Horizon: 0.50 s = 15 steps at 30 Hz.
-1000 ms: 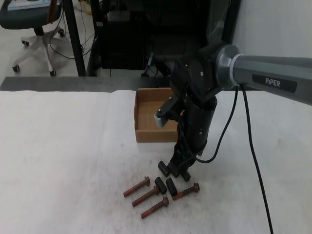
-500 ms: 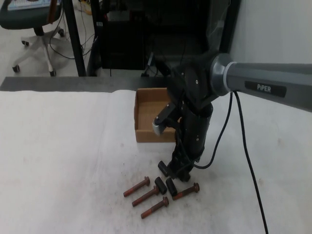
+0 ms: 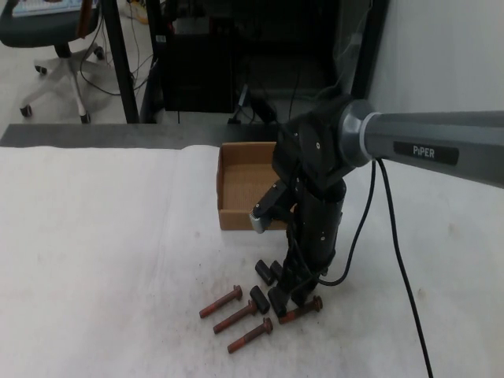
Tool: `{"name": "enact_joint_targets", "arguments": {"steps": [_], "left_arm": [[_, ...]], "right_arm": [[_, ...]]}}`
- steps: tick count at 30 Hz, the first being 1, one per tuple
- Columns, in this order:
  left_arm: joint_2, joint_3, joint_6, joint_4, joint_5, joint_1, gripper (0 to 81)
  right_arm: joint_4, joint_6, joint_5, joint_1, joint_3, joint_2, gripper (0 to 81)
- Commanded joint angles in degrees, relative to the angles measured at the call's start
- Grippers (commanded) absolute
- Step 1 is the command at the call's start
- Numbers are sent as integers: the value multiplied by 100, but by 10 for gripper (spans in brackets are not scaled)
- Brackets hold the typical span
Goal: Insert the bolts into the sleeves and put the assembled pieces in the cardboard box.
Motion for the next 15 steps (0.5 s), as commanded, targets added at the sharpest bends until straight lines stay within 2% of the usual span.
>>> {"name": "enact_joint_targets", "arguments": {"steps": [1, 15], "left_arm": [[1, -27, -50, -17, 37, 21, 4], [1, -27, -50, -17, 37, 21, 4]], "right_arm": [[-68, -18, -39, 10, 108, -15, 362], [-554, -18, -39, 10, 106, -15, 358]]}}
